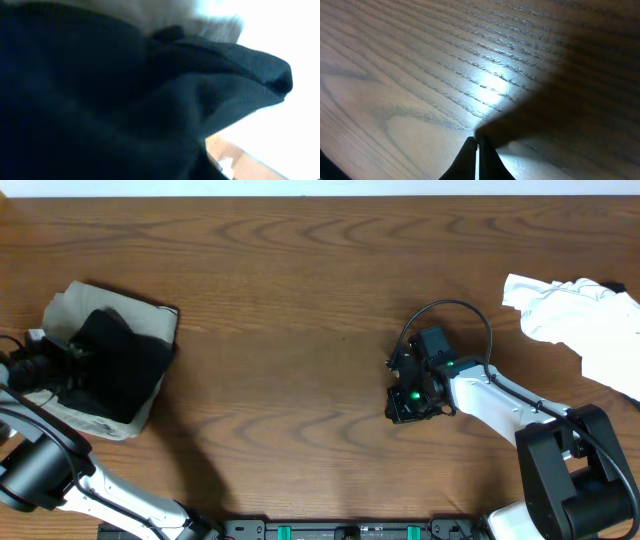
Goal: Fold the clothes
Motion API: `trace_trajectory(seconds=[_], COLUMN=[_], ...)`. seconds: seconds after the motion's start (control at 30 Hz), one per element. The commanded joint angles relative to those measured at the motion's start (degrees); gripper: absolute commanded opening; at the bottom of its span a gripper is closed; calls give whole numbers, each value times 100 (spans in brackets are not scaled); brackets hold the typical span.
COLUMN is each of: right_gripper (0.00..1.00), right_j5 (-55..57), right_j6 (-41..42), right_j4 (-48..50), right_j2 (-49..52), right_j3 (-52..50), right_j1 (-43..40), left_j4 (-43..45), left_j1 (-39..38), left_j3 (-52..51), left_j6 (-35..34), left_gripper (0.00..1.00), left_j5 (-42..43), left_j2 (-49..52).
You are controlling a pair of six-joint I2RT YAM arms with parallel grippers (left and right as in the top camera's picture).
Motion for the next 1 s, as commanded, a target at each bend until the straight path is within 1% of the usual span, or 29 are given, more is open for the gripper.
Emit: trace_trajectory(seconds=[0.0,0.13,0.2,0.33,0.43,0.63,0.73,0.8,0.83,0.9,0.93,0.97], right_gripper=[4,5,5,9,13,19,27,32,39,67,77,95], right_j5=[293,293,293,289,249,299,428,455,463,466,463,463], right_j6=[-61,-61,-61,-59,-61,-59,-57,-59,-59,-61,-61,-61], right_j4=[-52,-81,-85,-83,-140,-188,-192,-192,-190,-177,-168,-164], right_j2=[50,50,50,50,48,-260,-671,-992,-1163,-1513,-1676,-1812], right_j3=[-57,-57,-57,-48,-7,138,271,345,376,420,424,426], right_j1=[-44,-44,-44,-44,-48,-111,-243,-352,-413,-551,-625,-688], left_j4=[166,304,280,264,306,450,498,498,496,492,468,439], left_j1=[22,22,22,22,22,-85,-407,-719,-944,-1375,-1628,-1860], left_j3=[-492,-643,-640,-640,-625,-511,-509,-509,-509,-509,-509,-509], left_j6=[-22,-85,-136,-162,-28,-15,15,181,275,354,437,509], left_gripper=[41,48,50,56,63,70,72,72,73,76,76,76], left_j5=[-470,-363,-361,-31,-107,-103,-107,-118,-157,-363,-476,-570], left_j2=[44,44,39,9,-181,-997,-1495,-1801,-1980,-2269,-2417,-2546])
